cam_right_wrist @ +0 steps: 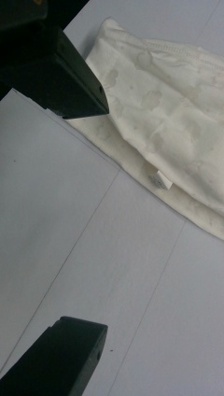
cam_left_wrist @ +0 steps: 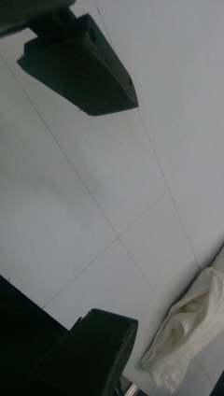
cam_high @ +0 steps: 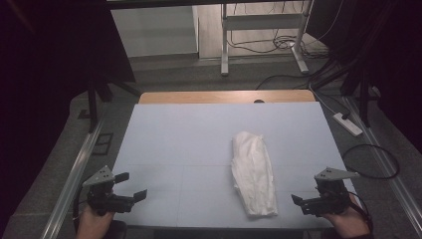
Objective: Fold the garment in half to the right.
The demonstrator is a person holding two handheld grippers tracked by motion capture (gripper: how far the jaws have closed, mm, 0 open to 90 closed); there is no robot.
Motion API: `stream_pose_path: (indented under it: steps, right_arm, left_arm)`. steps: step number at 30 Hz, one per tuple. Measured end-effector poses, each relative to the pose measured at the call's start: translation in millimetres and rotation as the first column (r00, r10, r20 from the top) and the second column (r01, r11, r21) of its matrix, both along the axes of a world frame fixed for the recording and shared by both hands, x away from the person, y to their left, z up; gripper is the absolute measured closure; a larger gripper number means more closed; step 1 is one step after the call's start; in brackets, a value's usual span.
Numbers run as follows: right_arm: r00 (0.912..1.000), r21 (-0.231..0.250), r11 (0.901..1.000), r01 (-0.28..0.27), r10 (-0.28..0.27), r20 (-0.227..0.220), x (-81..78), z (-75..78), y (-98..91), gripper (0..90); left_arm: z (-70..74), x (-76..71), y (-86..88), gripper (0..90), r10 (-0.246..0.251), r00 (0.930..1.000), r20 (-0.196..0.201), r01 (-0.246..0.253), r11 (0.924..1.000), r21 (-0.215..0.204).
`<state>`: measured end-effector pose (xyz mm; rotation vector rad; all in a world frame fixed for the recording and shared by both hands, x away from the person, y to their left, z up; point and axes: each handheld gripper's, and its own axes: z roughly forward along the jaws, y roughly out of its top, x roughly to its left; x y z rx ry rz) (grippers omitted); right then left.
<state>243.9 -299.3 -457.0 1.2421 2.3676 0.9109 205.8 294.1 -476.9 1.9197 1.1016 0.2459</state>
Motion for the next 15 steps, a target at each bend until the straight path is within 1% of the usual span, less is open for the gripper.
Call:
stream_pose_path:
  steps: [6, 12, 15]
  right_arm:
    - [1.0000, -0.011, 0.9999, 0.008, -0.008, -0.003, -0.9, 0.2, -1.0, 0.0]
    - [0.9999, -0.024, 0.9996, 0.016, -0.016, -0.004, -1.9, 0.3, -1.5, 0.0]
    - [0.9999, -0.026, 0.9995, 0.015, -0.016, -0.004, -1.8, -0.1, -1.4, 0.0]
  left_arm:
    - [-0.1, -1.1, 0.1, 0.4, 0.014, 0.9999, -0.008, -0.014, 0.9998, 0.012]
    - [-0.4, -0.1, -2.0, 0.6, 0.016, 0.9996, -0.025, -0.015, 0.9990, 0.042]
    - [-0.1, 0.5, -2.7, 0.6, 0.015, 0.9995, -0.028, -0.014, 0.9990, 0.042]
